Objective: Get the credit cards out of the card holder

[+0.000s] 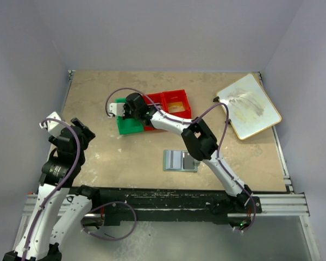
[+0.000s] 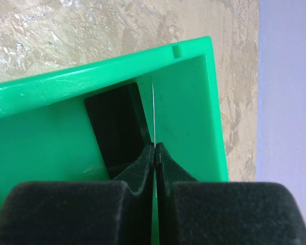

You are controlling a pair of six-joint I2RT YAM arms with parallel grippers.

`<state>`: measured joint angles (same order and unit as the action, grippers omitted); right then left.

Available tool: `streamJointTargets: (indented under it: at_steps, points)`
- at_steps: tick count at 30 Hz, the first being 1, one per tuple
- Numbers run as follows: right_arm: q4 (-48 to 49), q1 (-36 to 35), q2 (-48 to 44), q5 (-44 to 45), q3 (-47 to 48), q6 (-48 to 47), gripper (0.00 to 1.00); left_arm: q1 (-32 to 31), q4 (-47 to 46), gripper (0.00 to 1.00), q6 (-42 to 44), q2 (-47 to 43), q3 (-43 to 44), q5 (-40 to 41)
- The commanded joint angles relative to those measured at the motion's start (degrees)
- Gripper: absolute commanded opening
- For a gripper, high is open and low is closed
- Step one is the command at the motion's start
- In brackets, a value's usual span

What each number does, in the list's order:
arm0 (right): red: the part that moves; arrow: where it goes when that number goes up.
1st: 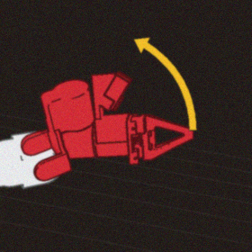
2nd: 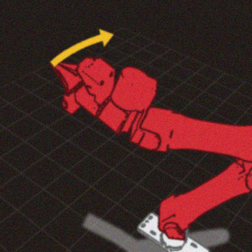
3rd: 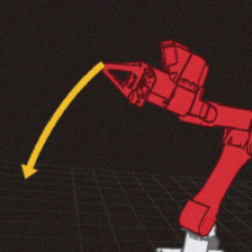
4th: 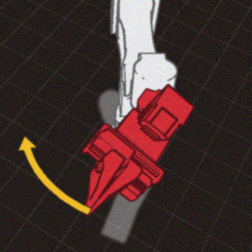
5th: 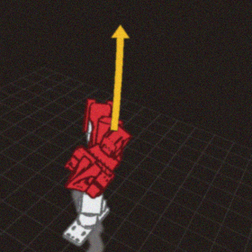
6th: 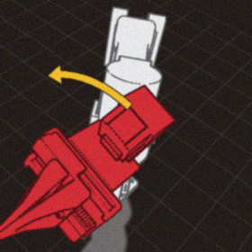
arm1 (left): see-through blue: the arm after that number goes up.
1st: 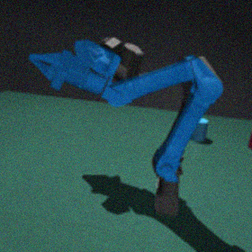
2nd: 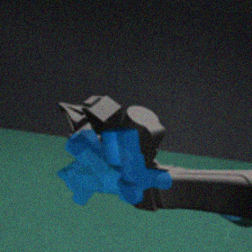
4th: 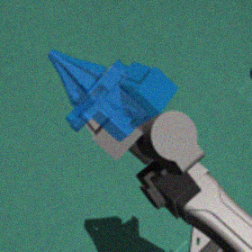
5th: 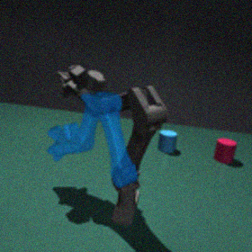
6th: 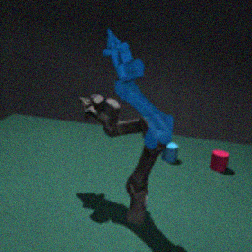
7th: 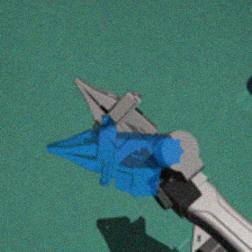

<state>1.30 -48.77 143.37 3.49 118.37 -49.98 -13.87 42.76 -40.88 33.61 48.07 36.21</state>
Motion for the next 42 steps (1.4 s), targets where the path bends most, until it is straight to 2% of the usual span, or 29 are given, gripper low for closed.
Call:
streamJointTargets:
  at_steps: [1, 5, 13, 16, 17, 27, 32, 38, 42]
  points:
    - [2.56, 0.17, 0.42, 0.58, 1.54, -1.00, 0.04, 0.33, -2.42, 0.67, 0.87, 0.47, 0.11, -0.35]
    - [2.94, 0.17, 0.64, 1.34, 1.47, -0.84, 0.18, 0.33, -2.61, 0.67, 0.98, 0.66, 0.09, -0.60]
    - [2.33, 0.25, -0.53, -0.94, 2.52, 3.94, 0.24, 0.33, -2.60, 0.67, 1.03, 1.10, -0.04, -0.61]
    - [-0.08, 0.16, -1.25, -2.24, 3.94, 4.94, 0.37, 0.33, -2.60, 0.67, 0.98, 1.19, 0.00, -0.61]
    - [-0.42, 0.24, -1.57, -2.31, 4.24, 5.85, 0.39, 0.33, -2.60, 0.67, 0.98, 1.20, 0.00, -0.69]
    - [1.63, 0.35, -9.85, -5.33, 1.12, 11.95, 0.41, 0.34, -2.53, 0.67, 1.03, 1.93, 0.02, -0.96]
    - [6.43, 1.06, -19.91, -0.38, -7.58, 25.99, 0.41, 0.33, -2.78, 0.67, 1.40, 2.39, 0.01, -2.01]
    - [13.14, 3.38, -45.28, 13.20, -36.34, 52.03, 0.47, 0.33, -4.16, 0.68, 2.73, 4.23, -0.35, -6.02]
    - [2.24, 5.62, -57.57, 14.08, -51.73, 75.79, 0.47, 0.27, -7.90, 0.68, 5.21, 6.14, -0.88, -15.59]
